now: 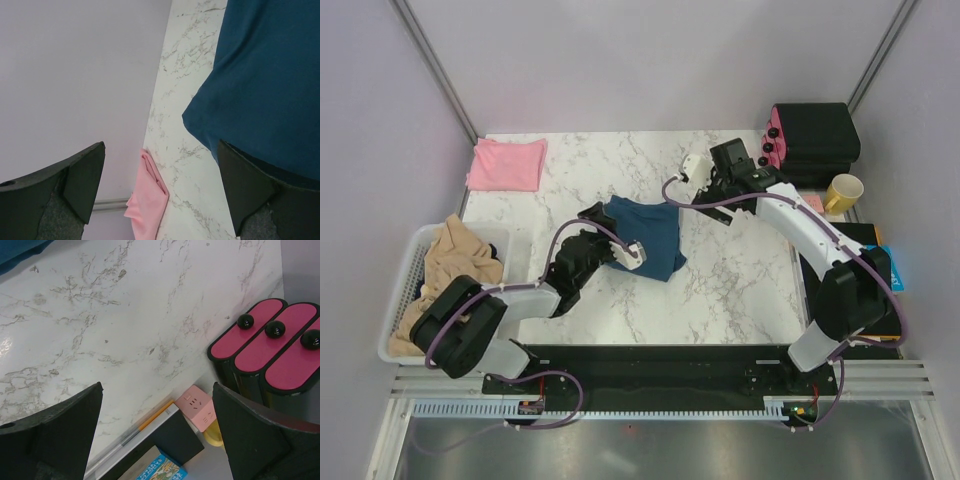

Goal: Fold and stack the t-shirts
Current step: Fold the tshirt

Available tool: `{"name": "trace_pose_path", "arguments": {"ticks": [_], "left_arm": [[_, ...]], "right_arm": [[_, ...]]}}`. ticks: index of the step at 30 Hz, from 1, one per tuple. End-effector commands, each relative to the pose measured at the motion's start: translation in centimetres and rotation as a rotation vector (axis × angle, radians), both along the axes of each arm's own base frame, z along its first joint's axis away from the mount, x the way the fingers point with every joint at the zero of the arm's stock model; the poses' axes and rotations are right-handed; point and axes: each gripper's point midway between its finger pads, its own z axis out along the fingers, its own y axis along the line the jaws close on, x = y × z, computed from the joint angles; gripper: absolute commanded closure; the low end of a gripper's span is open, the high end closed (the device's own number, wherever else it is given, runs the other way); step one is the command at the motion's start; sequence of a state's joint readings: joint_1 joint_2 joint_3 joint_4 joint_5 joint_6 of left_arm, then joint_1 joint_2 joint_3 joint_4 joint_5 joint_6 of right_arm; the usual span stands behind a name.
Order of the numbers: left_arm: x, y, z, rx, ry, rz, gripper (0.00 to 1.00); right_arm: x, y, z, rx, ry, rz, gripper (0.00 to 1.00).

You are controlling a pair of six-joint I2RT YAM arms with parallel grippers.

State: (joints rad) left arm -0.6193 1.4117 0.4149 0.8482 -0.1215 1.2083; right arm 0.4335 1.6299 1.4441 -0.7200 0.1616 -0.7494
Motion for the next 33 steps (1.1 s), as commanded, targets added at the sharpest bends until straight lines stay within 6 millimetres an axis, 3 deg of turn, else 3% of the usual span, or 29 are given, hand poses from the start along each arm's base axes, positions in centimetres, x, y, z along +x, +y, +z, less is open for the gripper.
{"name": "trace_pose_path", "arguments": {"ticks": [1,3,4,5,6,7,8,10,11,13,16,18,20,21,23,24,26,27,28,31,33], "left_arm": [[-0.1,-0.2,-1.5,0.040,-0.027,-0.017,0.00],[0.2,-0.1,-2.1,0.053,-0.058,-0.007,0.00],[0.5,0.0,-4.6,0.094,-0.024,0.000,0.00],[0.7,0.1,-5.2,0.108,-0.031,0.013,0.00],[1.3,0.3,-4.4,0.103,-0.090,0.040,0.00],[1.4,0.4,-6.4,0.140,-0.065,0.046,0.00],[1.6,0.6,-7.0,0.154,-0.069,0.056,0.00],[1.7,0.5,-6.9,0.156,-0.112,0.057,0.00],[1.7,0.6,-7.9,0.173,-0.099,0.054,0.00],[2.0,0.6,-7.4,0.166,-0.118,0.065,0.00],[2.7,0.5,-5.9,0.137,-0.117,0.095,0.00],[3.4,0.3,-3.0,0.069,-0.140,0.121,0.00],[3.7,0.4,-2.1,0.063,-0.112,0.139,0.00],[4.3,0.1,0.8,0.000,-0.150,0.154,0.00],[4.7,0.5,2.3,-0.016,-0.132,0.192,0.00],[5.1,0.4,5.2,-0.066,-0.168,0.206,0.00],[5.5,0.9,6.5,-0.065,-0.154,0.251,0.00],[5.9,0.9,8.6,-0.099,-0.170,0.264,0.00],[5.8,1.4,10.1,-0.119,-0.184,0.279,0.00],[6.7,4.1,12.1,-0.146,-0.137,0.391,0.00],[7.5,7.3,11.9,-0.170,-0.042,0.506,0.00]], "right_arm": [[1.3,0.1,1.3,0.002,-0.028,-0.020,0.02],[1.6,0.5,1.5,0.019,-0.028,-0.022,0.02],[2.0,0.7,1.8,0.027,-0.033,-0.022,0.02],[2.0,0.8,1.9,0.031,-0.030,-0.023,0.02],[2.1,0.9,2.0,0.035,-0.027,-0.021,0.02],[2.3,1.1,2.3,0.040,-0.031,-0.022,0.02],[2.4,1.2,2.3,0.042,-0.031,-0.022,0.02],[2.5,1.4,2.6,0.051,-0.033,-0.018,0.02],[2.4,1.4,2.7,0.053,-0.031,-0.017,0.02],[2.3,1.5,2.9,0.067,-0.031,-0.020,0.02],[1.7,2.1,3.2,0.099,-0.017,0.006,0.02],[1.5,2.5,3.2,0.111,-0.015,0.016,0.02],[1.5,2.7,3.1,0.116,-0.015,0.005,0.02],[1.6,2.8,3.1,0.117,-0.016,-0.013,0.02],[1.3,3.0,2.2,0.118,0.018,-0.043,0.02],[1.4,3.2,1.9,0.117,0.031,-0.049,0.02],[0.8,3.6,1.3,0.124,0.072,-0.044,0.02],[0.5,4.0,1.2,0.130,0.089,-0.029,0.02],[0.0,4.6,1.2,0.142,0.114,0.004,0.02],[-1.8,7.2,1.3,0.191,0.161,0.108,0.04],[-2.7,8.3,0.6,0.160,0.172,0.137,0.10]]}}
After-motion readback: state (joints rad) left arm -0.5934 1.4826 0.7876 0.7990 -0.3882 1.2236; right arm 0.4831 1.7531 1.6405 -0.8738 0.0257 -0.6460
